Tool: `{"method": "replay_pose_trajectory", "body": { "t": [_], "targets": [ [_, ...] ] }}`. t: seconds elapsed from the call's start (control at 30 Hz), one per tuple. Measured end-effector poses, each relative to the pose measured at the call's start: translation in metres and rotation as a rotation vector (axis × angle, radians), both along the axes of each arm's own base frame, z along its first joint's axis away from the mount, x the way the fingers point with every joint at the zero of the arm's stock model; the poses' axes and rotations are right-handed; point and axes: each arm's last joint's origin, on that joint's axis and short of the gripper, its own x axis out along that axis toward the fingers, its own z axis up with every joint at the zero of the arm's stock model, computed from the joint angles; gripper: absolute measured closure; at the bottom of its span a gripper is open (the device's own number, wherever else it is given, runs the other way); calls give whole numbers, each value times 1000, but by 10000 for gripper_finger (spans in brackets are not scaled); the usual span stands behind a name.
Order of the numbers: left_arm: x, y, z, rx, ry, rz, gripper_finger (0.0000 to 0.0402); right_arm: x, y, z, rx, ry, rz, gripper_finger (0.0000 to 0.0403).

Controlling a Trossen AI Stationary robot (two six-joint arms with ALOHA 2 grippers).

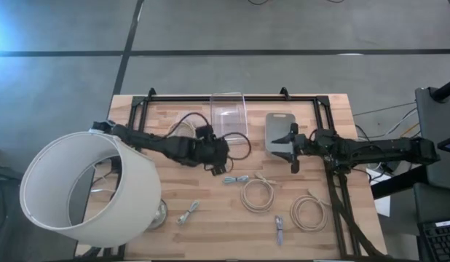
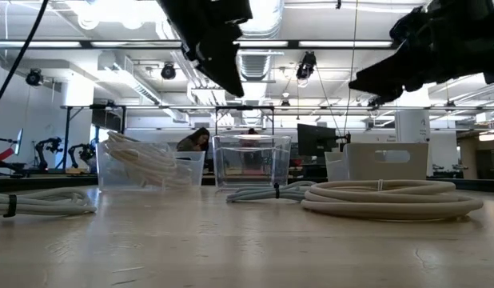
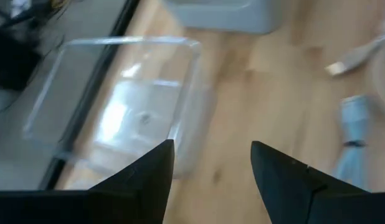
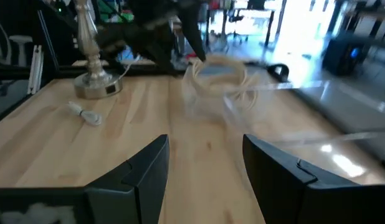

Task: Pick & Place USB Port
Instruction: Put the brown USB cable into the transparent bin

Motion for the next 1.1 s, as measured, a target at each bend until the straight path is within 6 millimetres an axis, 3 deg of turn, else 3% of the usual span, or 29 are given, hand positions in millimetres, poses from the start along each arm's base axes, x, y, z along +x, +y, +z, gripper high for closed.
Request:
{"method": "replay_pose_trajectory", "body": {
  "t": [0.33, 0.5, 0.67, 0.9, 1.1],
  "targets": [
    [6, -21, -34, -203, -145, -244, 186, 17, 5, -19, 182, 156, 109, 202],
    [4, -25, -56, -290, -269, -375, 186, 30, 15, -24, 196, 231, 167, 202],
    [-2, -24, -72, -292, -343, -393, 186, 47, 28, -28, 194, 300, 231, 202],
    [-5, -24, -77, -308, -343, -380, 186, 73, 48, -38, 176, 473, 297, 202],
    [-5, -24, -77, -309, -344, -379, 186, 91, 56, -55, 68, 701, 183, 202]
  ]
}}
